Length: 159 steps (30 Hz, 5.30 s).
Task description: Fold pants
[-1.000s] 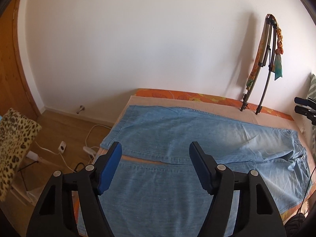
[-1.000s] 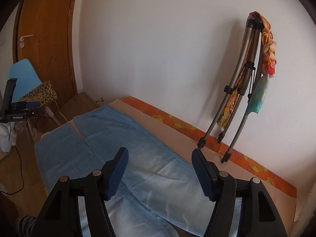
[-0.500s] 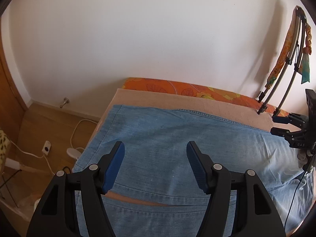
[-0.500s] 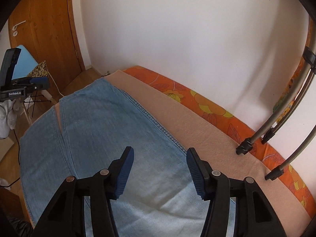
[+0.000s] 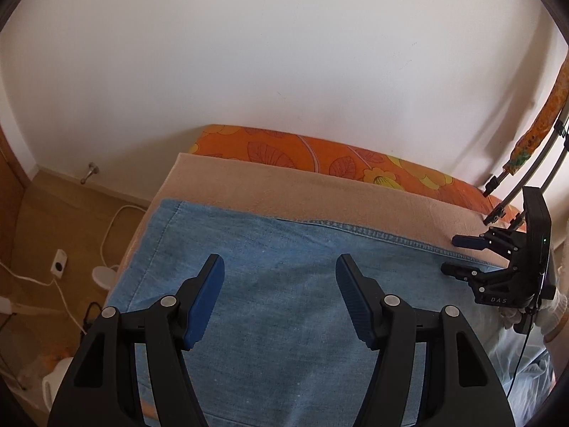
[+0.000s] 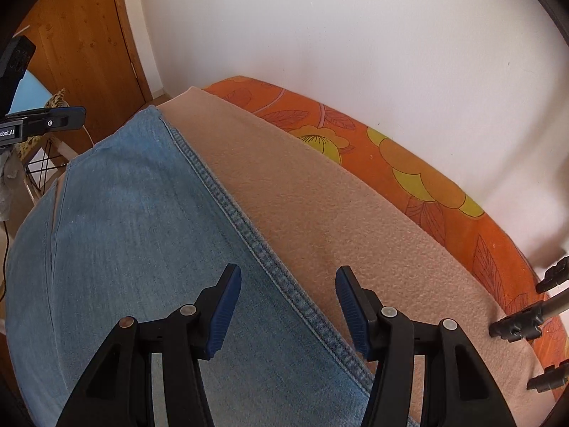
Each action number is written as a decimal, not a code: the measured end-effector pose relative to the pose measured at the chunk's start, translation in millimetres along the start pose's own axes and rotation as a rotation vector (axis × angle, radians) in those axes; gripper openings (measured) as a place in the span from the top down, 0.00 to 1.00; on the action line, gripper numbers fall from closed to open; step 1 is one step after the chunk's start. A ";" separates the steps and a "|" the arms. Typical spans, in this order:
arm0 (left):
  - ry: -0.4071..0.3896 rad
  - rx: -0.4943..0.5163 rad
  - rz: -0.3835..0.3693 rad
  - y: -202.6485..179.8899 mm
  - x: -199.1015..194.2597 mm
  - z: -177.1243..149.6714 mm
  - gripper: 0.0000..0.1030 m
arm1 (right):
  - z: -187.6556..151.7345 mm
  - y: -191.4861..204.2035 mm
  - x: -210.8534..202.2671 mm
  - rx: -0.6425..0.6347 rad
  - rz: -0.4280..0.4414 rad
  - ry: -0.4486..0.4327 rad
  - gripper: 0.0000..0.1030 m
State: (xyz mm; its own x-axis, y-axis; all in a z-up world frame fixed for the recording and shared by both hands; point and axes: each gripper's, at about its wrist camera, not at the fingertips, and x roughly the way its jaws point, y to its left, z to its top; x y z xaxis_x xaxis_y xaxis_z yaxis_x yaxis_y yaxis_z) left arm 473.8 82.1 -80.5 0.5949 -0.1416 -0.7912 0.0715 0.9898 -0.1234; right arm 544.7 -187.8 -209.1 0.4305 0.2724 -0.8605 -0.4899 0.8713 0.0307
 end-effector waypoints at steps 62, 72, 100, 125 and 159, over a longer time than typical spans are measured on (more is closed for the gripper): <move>0.187 -0.230 0.078 -4.0 58.0 -39.1 0.95 | -63.9 148.9 -105.4 -0.330 0.163 -0.057 0.89; 0.052 -0.246 0.005 1.6 14.4 -41.5 0.97 | -81.3 71.3 -153.9 -0.293 0.029 -0.025 0.36; -0.186 -0.295 -0.099 42.0 -129.6 -78.5 0.97 | -115.4 52.5 -257.2 -0.283 -0.181 0.035 0.96; -0.153 -0.481 -0.044 118.5 -171.8 -284.5 0.88 | -260.3 246.5 -273.0 -0.451 -0.101 0.258 0.83; -0.146 -0.461 0.110 181.3 -159.8 -284.6 0.91 | -262.6 137.2 -428.7 0.325 -0.315 -0.184 0.63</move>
State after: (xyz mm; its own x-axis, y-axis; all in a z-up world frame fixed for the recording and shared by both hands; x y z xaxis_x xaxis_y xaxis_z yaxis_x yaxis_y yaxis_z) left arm 163.8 279.4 -146.9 0.6874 -0.0001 -0.7262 -0.3401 0.8835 -0.3221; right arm 93.8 -292.2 30.6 0.6609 0.0168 -0.7503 -0.0646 0.9973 -0.0346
